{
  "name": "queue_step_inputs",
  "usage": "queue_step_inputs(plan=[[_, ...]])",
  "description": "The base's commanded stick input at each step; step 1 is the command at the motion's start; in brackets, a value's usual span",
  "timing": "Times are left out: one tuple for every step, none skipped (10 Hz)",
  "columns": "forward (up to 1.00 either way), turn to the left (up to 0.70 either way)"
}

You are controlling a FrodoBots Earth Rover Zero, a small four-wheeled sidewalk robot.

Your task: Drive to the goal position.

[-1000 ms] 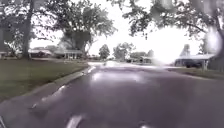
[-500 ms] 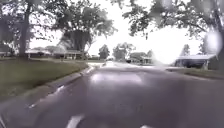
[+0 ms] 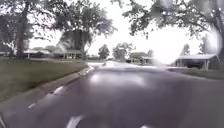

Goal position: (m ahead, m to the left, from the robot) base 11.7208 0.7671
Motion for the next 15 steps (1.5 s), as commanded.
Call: queue_step_inputs(plan=[[0.5, 0.0], [0.5, 0.0], [0.5, 0.0], [0.5, 0.0], [0.5, 0.0], [0.5, 0.0], [0.5, 0.0], [0.5, 0.0], [0.5, 0.0], [0.5, 0.0], [0.5, 0.0], [0.5, 0.0], [0.5, 0.0], [0.5, 0.0], [0.5, 0.0]])
